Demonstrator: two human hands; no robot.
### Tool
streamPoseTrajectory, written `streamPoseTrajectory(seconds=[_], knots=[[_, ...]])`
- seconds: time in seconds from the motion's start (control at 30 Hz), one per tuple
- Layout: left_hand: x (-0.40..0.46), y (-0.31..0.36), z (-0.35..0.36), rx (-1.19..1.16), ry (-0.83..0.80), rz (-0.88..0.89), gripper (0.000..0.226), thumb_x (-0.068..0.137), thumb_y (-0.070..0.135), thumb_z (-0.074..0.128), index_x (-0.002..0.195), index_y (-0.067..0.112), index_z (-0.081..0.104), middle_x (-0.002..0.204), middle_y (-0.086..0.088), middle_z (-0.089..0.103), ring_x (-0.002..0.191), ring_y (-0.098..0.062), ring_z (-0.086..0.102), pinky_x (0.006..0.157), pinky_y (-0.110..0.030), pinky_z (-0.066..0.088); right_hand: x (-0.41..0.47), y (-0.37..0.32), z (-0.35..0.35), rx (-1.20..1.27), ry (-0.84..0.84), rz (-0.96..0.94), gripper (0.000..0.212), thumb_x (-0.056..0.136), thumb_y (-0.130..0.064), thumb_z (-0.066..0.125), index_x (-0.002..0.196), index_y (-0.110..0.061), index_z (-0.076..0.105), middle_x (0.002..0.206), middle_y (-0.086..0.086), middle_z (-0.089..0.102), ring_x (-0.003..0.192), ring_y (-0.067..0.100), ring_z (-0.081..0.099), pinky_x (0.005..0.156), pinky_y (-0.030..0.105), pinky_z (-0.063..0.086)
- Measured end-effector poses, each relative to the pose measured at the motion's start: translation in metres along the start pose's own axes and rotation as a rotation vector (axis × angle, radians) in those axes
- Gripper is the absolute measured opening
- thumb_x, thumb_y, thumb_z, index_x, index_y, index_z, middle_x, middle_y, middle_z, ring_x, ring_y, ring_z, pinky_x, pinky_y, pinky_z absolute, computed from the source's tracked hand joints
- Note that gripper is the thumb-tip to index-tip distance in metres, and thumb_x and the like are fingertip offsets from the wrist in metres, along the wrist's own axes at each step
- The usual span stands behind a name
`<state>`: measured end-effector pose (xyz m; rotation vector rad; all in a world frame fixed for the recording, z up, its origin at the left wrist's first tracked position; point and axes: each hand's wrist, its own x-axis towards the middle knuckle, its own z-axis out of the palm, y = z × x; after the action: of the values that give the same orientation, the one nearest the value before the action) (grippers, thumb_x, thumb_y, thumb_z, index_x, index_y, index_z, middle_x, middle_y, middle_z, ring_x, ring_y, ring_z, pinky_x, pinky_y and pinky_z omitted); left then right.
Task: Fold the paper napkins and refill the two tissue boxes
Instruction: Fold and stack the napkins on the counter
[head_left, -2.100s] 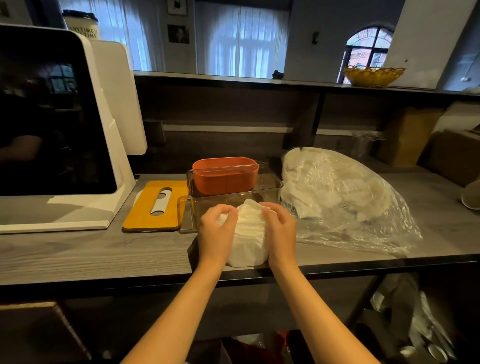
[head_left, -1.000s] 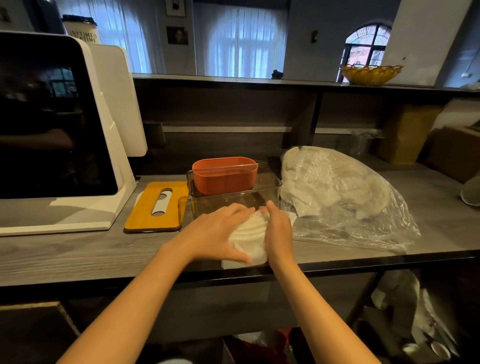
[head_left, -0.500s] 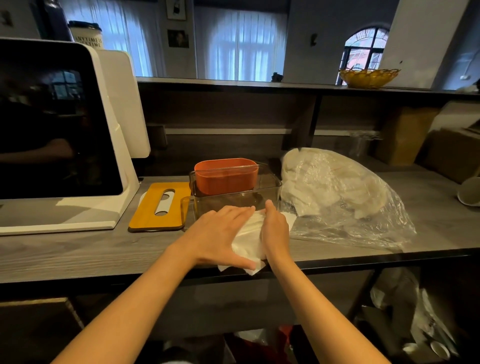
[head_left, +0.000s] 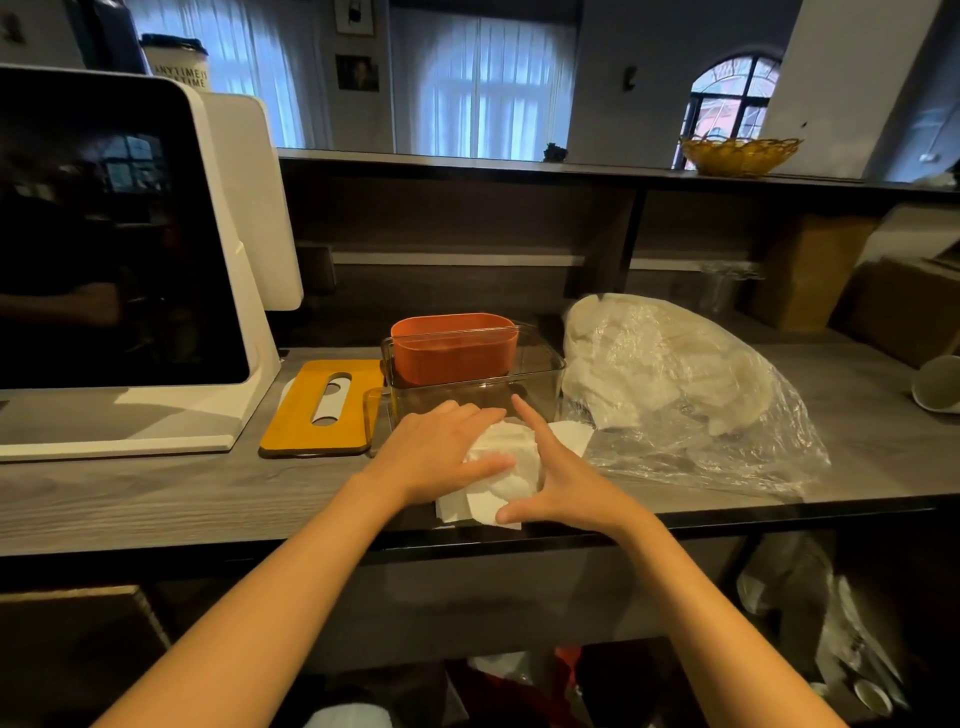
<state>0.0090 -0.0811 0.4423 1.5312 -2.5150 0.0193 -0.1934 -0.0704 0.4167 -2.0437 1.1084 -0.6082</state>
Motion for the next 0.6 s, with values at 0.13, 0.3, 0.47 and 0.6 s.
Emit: streamPoseTrajectory(seconds=[0.13, 0.3, 0.47, 0.6], knots=[[0.006, -0.006, -0.001, -0.032, -0.001, -0.005, 0.070, 0.096, 0.067, 0.039, 0.156, 0.033, 0.028, 0.153, 0.007, 0.044, 0.137, -0.013, 0.043, 0.098, -0.035, 0.045, 0.015, 0.000, 0.005, -0.079, 0.103, 0.002, 0.119, 0.077, -0.037, 0.085, 0.158, -0.034, -0.001, 0.164, -0.010, 0.015, 0.135, -0.001, 0.021, 0.109, 0.020, 0.024], [0.016, -0.021, -0.001, -0.173, -0.029, -0.021, 0.066, 0.096, 0.067, 0.041, 0.152, 0.033, 0.034, 0.149, 0.007, 0.048, 0.134, -0.014, 0.046, 0.100, -0.039, 0.046, 0.034, 0.002, 0.002, -0.011, 0.149, -0.021, 0.098, 0.079, -0.031, 0.084, 0.152, -0.031, 0.018, 0.146, -0.004, 0.041, 0.129, 0.013, 0.045, 0.106, 0.028, 0.044], [0.017, -0.029, -0.009, -0.390, -0.115, -0.023, 0.085, 0.079, 0.082, 0.036, 0.150, 0.036, 0.036, 0.148, 0.010, 0.049, 0.132, -0.013, 0.047, 0.106, -0.039, 0.044, 0.043, 0.002, -0.004, 0.159, 0.159, -0.019, 0.081, 0.076, -0.022, 0.084, 0.140, -0.029, 0.035, 0.127, -0.007, 0.049, 0.115, 0.012, 0.054, 0.092, 0.026, 0.055], [0.012, -0.032, -0.024, -0.551, -0.221, -0.008, 0.070, 0.081, 0.064, 0.070, 0.140, 0.050, 0.036, 0.133, 0.026, 0.051, 0.118, 0.004, 0.051, 0.096, -0.022, 0.043, 0.047, -0.008, -0.018, 0.346, 0.069, -0.025, 0.067, 0.071, -0.023, 0.078, 0.131, -0.026, 0.048, 0.125, -0.001, 0.059, 0.115, 0.015, 0.060, 0.089, 0.027, 0.055]])
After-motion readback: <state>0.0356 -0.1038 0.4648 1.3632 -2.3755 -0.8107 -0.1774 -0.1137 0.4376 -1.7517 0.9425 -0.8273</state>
